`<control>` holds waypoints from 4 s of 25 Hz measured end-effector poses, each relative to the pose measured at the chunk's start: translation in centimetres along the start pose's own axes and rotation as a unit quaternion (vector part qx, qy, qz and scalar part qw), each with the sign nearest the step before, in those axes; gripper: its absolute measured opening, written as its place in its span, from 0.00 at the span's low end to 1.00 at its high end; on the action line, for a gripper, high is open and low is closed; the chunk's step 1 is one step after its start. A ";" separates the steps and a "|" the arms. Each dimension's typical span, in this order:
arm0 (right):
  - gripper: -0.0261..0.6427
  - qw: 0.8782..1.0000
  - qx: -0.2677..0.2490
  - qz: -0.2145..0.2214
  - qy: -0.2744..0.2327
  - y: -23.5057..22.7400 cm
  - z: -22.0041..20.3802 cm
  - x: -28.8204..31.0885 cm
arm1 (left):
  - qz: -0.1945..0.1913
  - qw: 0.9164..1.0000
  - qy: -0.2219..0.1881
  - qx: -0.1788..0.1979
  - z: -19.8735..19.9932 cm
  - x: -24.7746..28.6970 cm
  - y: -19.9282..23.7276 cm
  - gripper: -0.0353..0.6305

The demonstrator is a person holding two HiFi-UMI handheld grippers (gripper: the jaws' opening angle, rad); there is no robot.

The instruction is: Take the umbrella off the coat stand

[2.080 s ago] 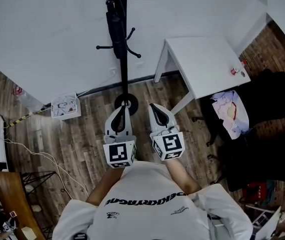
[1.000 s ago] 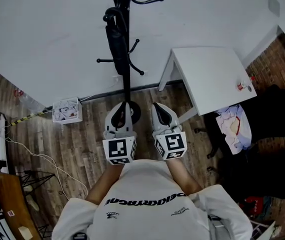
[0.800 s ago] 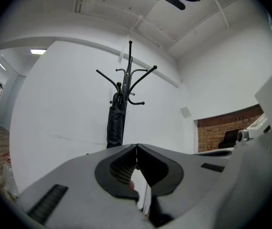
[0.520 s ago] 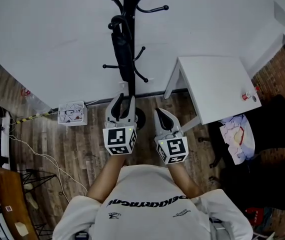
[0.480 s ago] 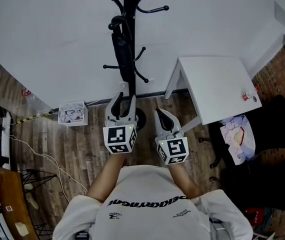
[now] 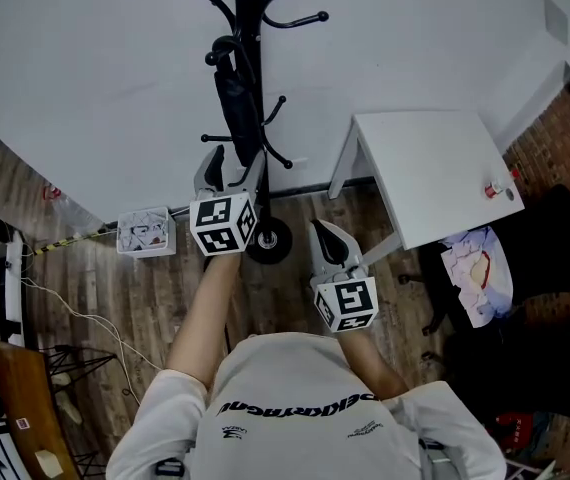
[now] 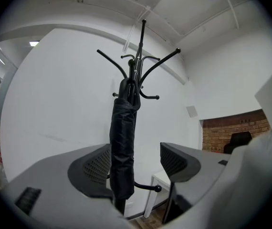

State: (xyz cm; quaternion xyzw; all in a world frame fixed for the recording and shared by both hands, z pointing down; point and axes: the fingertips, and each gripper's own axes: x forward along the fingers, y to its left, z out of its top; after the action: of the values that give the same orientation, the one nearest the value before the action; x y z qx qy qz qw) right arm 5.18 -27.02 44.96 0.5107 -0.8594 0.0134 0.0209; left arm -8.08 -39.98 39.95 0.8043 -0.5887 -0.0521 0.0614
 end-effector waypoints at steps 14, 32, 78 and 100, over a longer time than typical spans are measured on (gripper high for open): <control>0.04 1.000 0.000 -0.021 0.002 -1.6 0.0 0.0 | -0.024 0.999 0.025 0.001 -0.6 7.8 3.1 0.61; 0.04 0.999 0.000 -0.049 0.008 -3.7 0.0 -1.2 | -0.027 0.997 0.069 -0.012 -3.1 11.0 4.0 0.44; 0.04 1.000 -0.013 -0.005 -0.016 -1.3 2.1 -2.1 | 0.041 0.996 0.074 0.026 3.4 3.1 4.6 0.44; 0.04 0.999 -0.030 0.020 -0.034 1.0 3.2 -2.9 | 0.037 0.997 0.058 0.041 2.7 -3.4 0.8 0.44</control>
State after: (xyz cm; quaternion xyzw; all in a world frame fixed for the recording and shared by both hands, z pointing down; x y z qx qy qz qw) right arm 5.64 -24.18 41.61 0.4924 -0.8698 -0.0300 0.0065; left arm -10.33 -37.07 37.41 0.7857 -0.6149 0.0209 0.0643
